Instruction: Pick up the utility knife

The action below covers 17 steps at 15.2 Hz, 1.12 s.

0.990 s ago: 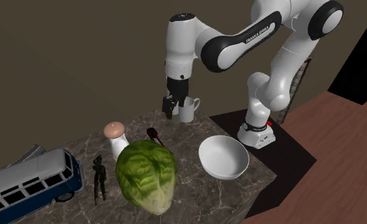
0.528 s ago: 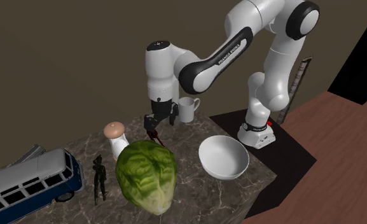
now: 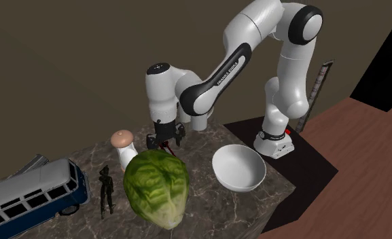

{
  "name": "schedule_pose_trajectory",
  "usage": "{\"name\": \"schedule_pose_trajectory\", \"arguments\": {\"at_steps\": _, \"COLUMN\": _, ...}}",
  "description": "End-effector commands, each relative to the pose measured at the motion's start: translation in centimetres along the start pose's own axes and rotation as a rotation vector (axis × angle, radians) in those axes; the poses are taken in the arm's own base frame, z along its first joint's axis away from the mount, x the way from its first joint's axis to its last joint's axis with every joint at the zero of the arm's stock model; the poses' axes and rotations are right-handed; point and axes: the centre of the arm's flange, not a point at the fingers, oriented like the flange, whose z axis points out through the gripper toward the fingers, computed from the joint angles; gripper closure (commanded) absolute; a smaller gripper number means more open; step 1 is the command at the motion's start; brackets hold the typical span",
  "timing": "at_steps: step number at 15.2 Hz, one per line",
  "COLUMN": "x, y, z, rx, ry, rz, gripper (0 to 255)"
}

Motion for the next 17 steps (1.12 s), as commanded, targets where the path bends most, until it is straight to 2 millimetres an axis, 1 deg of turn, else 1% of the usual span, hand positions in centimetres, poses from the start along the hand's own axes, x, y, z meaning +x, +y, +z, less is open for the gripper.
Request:
{"name": "schedule_pose_trajectory", "arguments": {"at_steps": 1, "x": 0.0, "y": 0.1, "z": 1.2, "rx": 0.0, "ry": 0.0, "rz": 0.001, "gripper": 0}}
{"name": "schedule_pose_trajectory", "arguments": {"at_steps": 2, "x": 0.0, "y": 0.1, "z": 2.0, "rx": 0.0, "ry": 0.0, "rz": 0.001, "gripper": 0}}
{"name": "schedule_pose_trajectory", "arguments": {"at_steps": 4, "x": 0.0, "y": 0.1, "z": 2.0, "rx": 0.0, "ry": 0.0, "rz": 0.001, "gripper": 0}}
{"name": "schedule_pose_trajectory", "arguments": {"at_steps": 5, "x": 0.0, "y": 0.1, "z": 2.0, "rx": 0.0, "ry": 0.0, "rz": 0.001, "gripper": 255}}
{"name": "schedule_pose_trajectory", "arguments": {"at_steps": 14, "x": 0.0, "y": 0.1, "z": 2.0, "rx": 0.0, "ry": 0.0, "rz": 0.001, "gripper": 255}}
{"name": "schedule_pose_trajectory", "arguments": {"at_steps": 17, "x": 0.0, "y": 0.0, "z": 0.4, "rx": 0.0, "ry": 0.0, "rz": 0.001, "gripper": 255}}
